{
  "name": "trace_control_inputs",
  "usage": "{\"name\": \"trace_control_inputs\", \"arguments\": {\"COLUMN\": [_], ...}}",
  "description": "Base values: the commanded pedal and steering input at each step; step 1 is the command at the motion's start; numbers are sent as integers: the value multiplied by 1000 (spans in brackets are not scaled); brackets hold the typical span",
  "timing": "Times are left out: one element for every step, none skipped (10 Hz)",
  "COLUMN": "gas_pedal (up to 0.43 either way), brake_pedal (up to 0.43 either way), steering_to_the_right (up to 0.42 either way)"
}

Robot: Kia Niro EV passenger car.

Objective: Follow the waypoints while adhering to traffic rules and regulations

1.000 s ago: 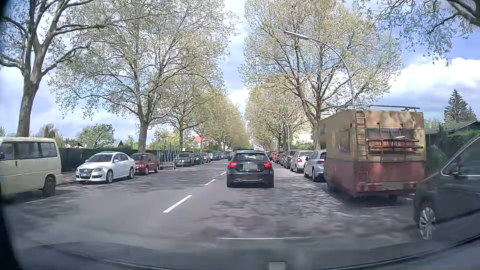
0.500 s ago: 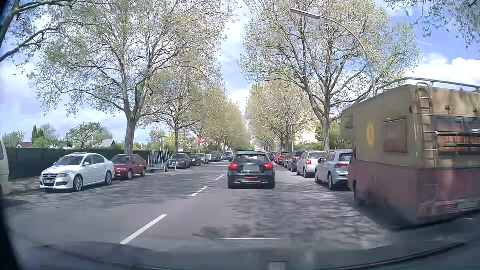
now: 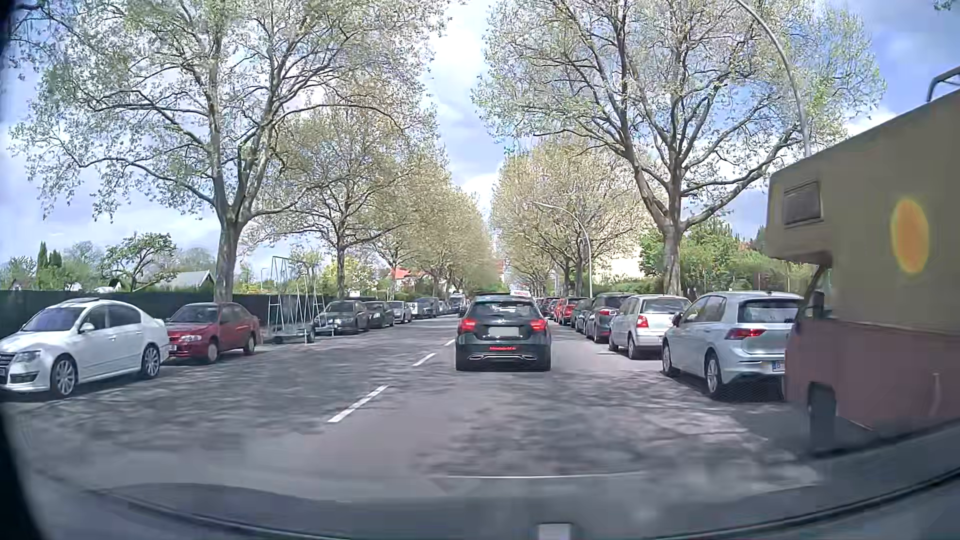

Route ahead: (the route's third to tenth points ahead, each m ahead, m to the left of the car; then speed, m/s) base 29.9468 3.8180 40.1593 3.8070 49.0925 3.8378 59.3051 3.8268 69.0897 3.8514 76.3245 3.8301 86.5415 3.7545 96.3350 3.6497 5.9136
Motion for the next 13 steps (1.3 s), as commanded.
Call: {"name": "trace_control_inputs", "arguments": {"gas_pedal": [0, 0, 0, 0, 0, 0, 0, 0, 0, 0, 189, 189, 177], "brake_pedal": [24, 24, 24, 24, 24, 24, 24, 24, 24, 24, 24, 24, 24], "steering_to_the_right": [-3, -3, -2, 1, 6, 5, 5, 5, 5, 4, 4, 3, 2]}}
